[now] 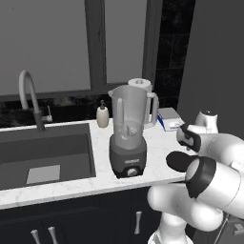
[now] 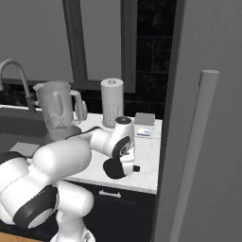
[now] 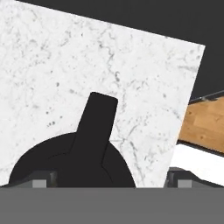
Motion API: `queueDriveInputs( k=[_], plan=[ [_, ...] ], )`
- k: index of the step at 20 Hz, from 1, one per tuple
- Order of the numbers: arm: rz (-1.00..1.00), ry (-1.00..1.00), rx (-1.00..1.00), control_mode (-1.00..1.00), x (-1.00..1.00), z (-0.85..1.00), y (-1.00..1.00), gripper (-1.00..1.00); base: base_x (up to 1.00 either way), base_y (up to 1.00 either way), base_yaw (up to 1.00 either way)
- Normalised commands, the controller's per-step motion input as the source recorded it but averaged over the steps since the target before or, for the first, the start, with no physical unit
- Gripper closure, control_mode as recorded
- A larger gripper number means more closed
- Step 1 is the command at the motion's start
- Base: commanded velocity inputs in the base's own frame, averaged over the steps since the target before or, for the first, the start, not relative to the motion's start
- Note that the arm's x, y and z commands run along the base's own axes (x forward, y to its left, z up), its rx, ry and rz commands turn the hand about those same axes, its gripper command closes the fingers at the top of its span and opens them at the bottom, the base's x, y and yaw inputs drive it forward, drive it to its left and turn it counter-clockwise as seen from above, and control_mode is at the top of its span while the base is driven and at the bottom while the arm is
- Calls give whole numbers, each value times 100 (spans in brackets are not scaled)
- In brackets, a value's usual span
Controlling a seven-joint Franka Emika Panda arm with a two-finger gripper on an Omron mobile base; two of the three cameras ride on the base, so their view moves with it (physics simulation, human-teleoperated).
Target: Close the lid blender by securely placing the lid on top.
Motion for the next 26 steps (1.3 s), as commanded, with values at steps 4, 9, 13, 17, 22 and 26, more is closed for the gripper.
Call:
queueDriveInputs(
  k=[4,9,13,17,22,26],
  plan=[
    [-17,0,0,-100,-1,-16,-6,-100,0,0,0],
    [-14,0,0,-100,1,-3,-19,-100,0,0,0],
    [-11,0,0,-100,0,-13,-27,-100,0,0,0],
    [-11,0,0,-100,2,-23,-18,-100,0,0,0],
    [-4,0,0,-100,19,-6,7,-100,0,0,0],
    [0,0,0,-100,8,-3,0,-100,0,0,0]
  ],
)
